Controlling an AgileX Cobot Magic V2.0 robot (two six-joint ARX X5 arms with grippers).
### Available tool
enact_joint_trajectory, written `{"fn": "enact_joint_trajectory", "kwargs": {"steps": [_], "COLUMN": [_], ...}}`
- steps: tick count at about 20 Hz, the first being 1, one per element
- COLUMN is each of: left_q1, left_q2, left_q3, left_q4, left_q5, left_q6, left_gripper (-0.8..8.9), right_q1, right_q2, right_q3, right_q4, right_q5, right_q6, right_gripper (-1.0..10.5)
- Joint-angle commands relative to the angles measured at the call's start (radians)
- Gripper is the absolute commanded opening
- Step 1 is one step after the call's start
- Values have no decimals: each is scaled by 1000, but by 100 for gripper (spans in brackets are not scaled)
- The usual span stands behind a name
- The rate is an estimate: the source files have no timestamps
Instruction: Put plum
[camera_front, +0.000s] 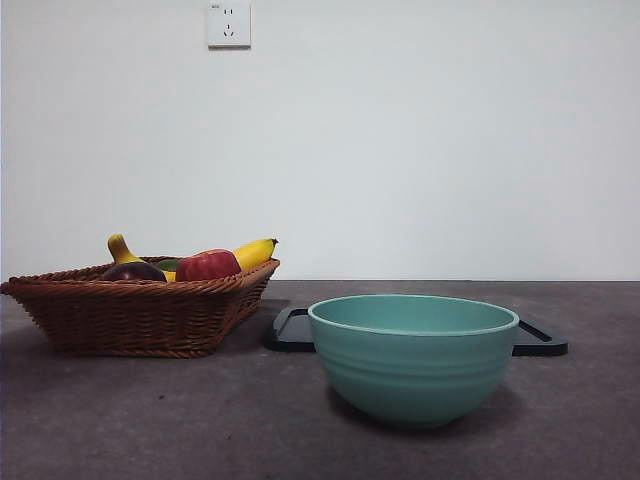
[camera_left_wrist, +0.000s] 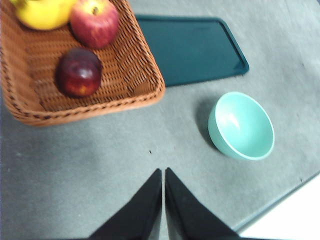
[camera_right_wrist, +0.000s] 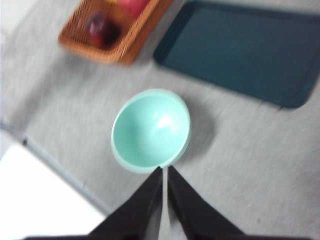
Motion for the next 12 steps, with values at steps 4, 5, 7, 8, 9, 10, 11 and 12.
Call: {"fn": "enact_joint_trajectory", "kwargs": {"steps": [4,5,7,8,9,10,11,12], "left_q1": [-8,-8,-8,-8,-8,-8,-8,-9], "left_q2": [5,4,4,4,4,4,4,4], "left_q3": [19,19,19,19,19,19,19,19], "left_q4": [11,11,10,10,10,10,10,10], "left_q5": [6,6,6,6,6,6,6,6], "left_q6": [21,20,19,19,19,16,16,16], "left_gripper": [12,41,185,283,351,398,421,439], "right_q1": [32,32,32,32,32,32,32,32], "right_q2": [13,13,13,13,13,13,13,13], "right_q3": [17,17,17,17,17,17,17,17], "right_q4": [0,0,0,2,2,2,2,2], "right_q5": [-2,-2,-2,-2,-2,-2,-2,-2], "right_q6": [-37,-37,-36,-35,-35,-35,-35,-32], "right_gripper": [6,23,193,306,353,359,361,366]}}
